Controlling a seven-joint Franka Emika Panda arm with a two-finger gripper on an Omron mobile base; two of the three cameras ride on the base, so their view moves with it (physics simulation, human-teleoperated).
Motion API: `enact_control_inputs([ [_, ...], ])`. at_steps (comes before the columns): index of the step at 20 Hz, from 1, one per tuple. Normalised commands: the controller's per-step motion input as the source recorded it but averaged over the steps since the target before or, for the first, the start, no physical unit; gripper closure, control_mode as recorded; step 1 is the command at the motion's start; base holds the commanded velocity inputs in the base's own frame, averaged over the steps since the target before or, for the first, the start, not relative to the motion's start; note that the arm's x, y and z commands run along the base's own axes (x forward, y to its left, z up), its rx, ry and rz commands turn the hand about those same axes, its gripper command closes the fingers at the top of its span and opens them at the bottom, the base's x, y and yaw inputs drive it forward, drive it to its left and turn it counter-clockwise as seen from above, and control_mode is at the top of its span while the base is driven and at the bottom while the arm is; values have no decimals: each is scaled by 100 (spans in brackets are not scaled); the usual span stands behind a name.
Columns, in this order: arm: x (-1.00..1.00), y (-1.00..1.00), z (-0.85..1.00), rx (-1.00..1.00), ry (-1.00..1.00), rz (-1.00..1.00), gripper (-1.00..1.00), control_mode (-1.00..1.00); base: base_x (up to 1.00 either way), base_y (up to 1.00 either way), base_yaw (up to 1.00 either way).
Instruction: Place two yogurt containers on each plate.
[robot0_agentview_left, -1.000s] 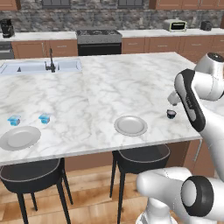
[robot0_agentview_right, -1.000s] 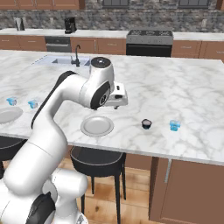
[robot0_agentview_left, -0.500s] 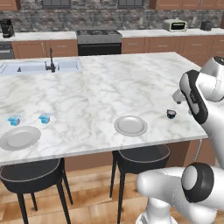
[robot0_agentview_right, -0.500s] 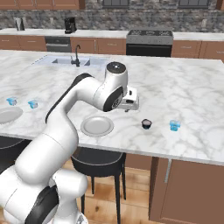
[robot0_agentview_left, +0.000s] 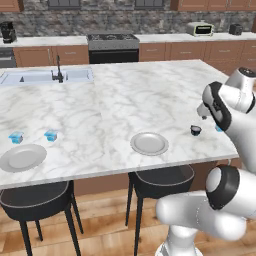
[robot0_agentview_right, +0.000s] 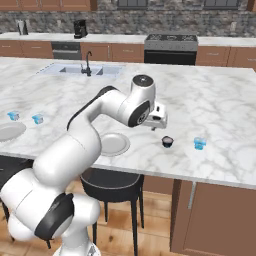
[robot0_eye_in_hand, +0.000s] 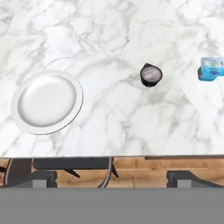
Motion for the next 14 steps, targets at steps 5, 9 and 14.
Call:
enact_control_inputs([
  [5,30,-18,-30,-5,5,-5,-100,-100,0,0,0],
  [9,28,-27,-29,0,13,-2,-100,-100,0,0,0],
  [14,30,-23,-30,0,15,0,-100,-100,0,0,0],
])
